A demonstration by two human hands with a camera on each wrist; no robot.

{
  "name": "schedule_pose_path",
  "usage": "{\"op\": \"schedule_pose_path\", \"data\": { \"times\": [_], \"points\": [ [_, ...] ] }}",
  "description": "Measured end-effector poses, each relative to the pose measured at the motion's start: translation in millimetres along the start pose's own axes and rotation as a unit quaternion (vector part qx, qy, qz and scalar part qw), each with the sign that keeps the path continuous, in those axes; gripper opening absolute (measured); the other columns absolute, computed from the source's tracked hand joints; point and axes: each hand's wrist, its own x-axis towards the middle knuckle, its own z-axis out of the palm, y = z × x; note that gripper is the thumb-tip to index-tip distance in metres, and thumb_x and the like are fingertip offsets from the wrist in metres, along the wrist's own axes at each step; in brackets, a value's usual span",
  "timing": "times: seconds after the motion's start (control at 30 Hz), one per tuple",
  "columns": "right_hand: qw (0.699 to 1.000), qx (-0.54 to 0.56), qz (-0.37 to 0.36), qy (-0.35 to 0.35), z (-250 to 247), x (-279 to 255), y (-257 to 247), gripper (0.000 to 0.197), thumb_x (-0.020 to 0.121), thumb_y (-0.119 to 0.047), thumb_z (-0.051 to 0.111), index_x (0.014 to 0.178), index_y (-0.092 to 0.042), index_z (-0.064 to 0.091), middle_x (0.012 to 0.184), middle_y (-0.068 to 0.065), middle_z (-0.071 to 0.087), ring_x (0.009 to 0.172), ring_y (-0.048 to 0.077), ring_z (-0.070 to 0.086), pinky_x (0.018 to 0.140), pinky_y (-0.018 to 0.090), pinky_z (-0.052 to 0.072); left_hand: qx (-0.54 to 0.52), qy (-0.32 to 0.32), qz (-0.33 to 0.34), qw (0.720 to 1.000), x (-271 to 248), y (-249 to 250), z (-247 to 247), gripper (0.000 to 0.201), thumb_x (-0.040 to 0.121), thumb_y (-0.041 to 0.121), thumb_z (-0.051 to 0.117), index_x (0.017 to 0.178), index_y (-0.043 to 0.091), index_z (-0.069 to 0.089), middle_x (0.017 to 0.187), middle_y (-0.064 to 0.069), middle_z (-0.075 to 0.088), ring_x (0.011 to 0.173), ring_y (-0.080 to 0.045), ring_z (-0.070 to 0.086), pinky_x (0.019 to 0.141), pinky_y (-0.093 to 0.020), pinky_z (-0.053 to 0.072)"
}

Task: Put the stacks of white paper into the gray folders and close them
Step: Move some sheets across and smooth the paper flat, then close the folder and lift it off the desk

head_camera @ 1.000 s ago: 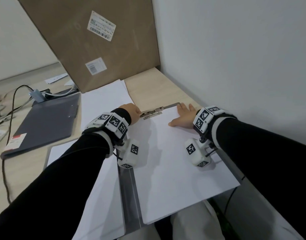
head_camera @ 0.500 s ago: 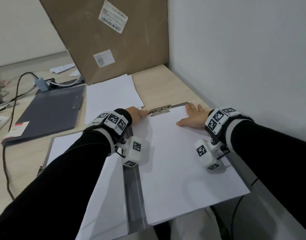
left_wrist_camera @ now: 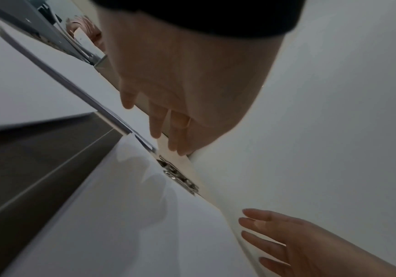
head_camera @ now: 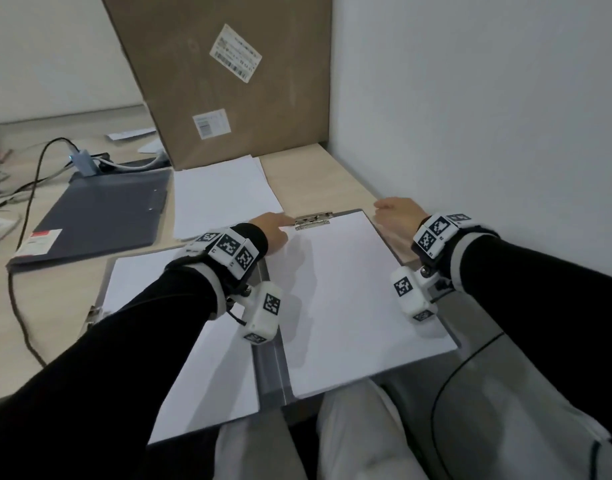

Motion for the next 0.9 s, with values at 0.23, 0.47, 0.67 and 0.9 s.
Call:
{"op": "schedule_pose_path", "data": {
  "times": [0.23, 0.47, 0.67, 0.9],
  "points": [
    [0.994, -0.050, 0.042, 0.087, 9.5, -72.2, 33.4, 0.020, 0.080, -0.008, 0.051, 0.083, 0.004, 0.067, 0.094, 0.025, 0.070, 0.101, 0.038, 0.066, 0.085, 0.038, 0.054, 0.022, -0.057, 0.047, 0.997, -75.5, -5.0, 29.8, 0.044, 0.094, 0.022, 0.047, 0.138, 0.023, 0.046, 0.151, -0.002, 0.037, 0.137, -0.020, 0.039, 0.111, -0.030, 0.032],
    [0.990, -0.052, 0.098, 0.086, 22.6, -109.1, 59.2, 0.048, 0.060, -0.035, 0.060, 0.099, -0.006, 0.060, 0.098, 0.007, 0.068, 0.087, 0.027, 0.067, 0.082, 0.034, 0.056, 0.087, -0.112, 0.074, 0.987, -136.6, 2.0, 60.7, 0.060, 0.093, 0.033, 0.051, 0.148, 0.026, 0.028, 0.160, 0.003, 0.014, 0.148, -0.018, 0.017, 0.120, -0.032, 0.015],
    [0.993, -0.049, 0.104, 0.002, 13.0, -141.7, 44.5, 0.045, 0.086, -0.021, 0.060, 0.127, -0.005, 0.054, 0.132, 0.013, 0.055, 0.123, 0.031, 0.053, 0.081, 0.023, 0.044, 0.099, -0.126, 0.064, 0.985, -146.9, 2.9, 68.9, 0.064, 0.093, 0.035, 0.051, 0.149, 0.031, 0.022, 0.161, 0.004, 0.009, 0.147, -0.022, 0.016, 0.120, -0.035, 0.016],
    [0.995, -0.060, 0.033, 0.071, -21.3, -132.6, 35.8, 0.036, 0.096, -0.021, 0.045, 0.127, -0.004, 0.054, 0.129, 0.011, 0.059, 0.118, 0.032, 0.058, 0.075, 0.022, 0.046, -0.048, -0.035, 0.057, 0.997, -148.3, 8.3, 59.1, 0.050, 0.092, 0.015, 0.051, 0.142, 0.020, 0.043, 0.150, -0.004, 0.040, 0.136, -0.022, 0.040, 0.104, -0.024, 0.034]
  ]
}}
